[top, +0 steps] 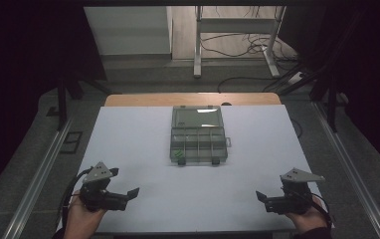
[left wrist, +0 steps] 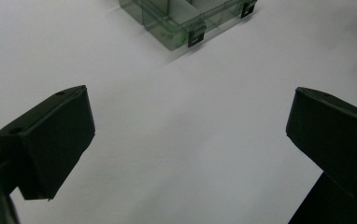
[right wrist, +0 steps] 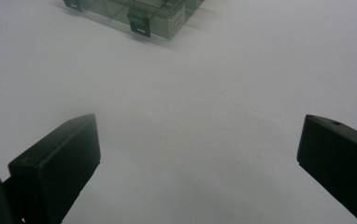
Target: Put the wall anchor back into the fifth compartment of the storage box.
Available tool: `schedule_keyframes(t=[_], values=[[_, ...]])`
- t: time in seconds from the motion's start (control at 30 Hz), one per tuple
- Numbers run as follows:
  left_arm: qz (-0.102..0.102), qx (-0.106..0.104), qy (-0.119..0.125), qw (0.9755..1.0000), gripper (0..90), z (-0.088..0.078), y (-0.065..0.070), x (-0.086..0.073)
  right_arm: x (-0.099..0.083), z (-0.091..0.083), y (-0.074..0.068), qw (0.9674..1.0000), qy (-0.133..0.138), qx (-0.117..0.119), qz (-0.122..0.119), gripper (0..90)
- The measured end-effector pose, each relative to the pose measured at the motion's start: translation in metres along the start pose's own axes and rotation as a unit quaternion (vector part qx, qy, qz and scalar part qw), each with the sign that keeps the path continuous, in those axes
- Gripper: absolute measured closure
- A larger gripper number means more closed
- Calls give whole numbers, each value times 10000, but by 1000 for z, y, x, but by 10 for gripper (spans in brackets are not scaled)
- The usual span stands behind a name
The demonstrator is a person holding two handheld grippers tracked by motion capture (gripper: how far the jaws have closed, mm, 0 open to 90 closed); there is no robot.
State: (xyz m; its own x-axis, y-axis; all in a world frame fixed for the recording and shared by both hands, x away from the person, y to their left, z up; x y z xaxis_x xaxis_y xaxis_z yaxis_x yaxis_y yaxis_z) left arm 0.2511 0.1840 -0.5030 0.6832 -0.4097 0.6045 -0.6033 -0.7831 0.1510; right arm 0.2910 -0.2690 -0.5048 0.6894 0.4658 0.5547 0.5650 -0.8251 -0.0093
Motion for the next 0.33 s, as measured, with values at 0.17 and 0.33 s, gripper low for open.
schedule_keyframes(t=[0.17,0.33], values=[[-73,-82,-69,9999,17,0,0,-8,0,0,0,10000,-8,0,1,0],[-30,-24,-85,10000,16,0,0,-9,0,1,0,10000,-28,2,-3,0]])
Point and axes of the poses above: each handheld gripper's, and its own axes: z roughly forward along the jaws, x roughly out of its top, y roughly to its right, the point moved 7 cm from there along z, roughly forward along the jaws, and after that the axes turned 13 degrees about -y, right-handed, at the moved point
